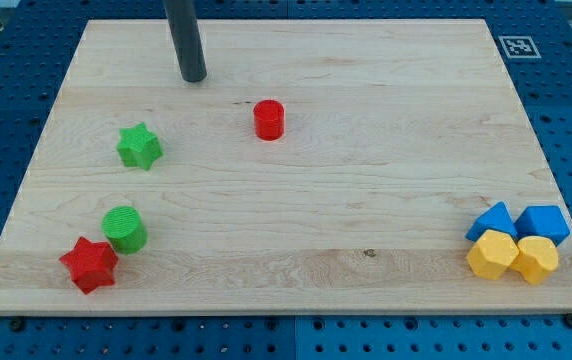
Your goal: Point at the blue cube
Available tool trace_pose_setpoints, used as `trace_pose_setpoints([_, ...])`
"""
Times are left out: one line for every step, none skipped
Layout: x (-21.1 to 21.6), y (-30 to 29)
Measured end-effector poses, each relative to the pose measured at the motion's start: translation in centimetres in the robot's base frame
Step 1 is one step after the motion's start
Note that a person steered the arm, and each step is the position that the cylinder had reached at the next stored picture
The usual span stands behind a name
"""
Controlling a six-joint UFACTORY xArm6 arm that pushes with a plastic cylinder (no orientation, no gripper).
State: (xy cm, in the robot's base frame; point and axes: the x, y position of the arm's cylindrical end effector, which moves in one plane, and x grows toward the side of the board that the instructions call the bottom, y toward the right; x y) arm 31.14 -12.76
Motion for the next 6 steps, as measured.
trace_pose_setpoints([-0.2,1.9])
trace_pose_setpoints([0.1,7.4])
trace_pose_setpoints([2.7,13.8])
trace_pose_setpoints([6.3,19.4])
trace_pose_setpoints([9.8,25.7])
trace_pose_setpoints([13.6,31.5])
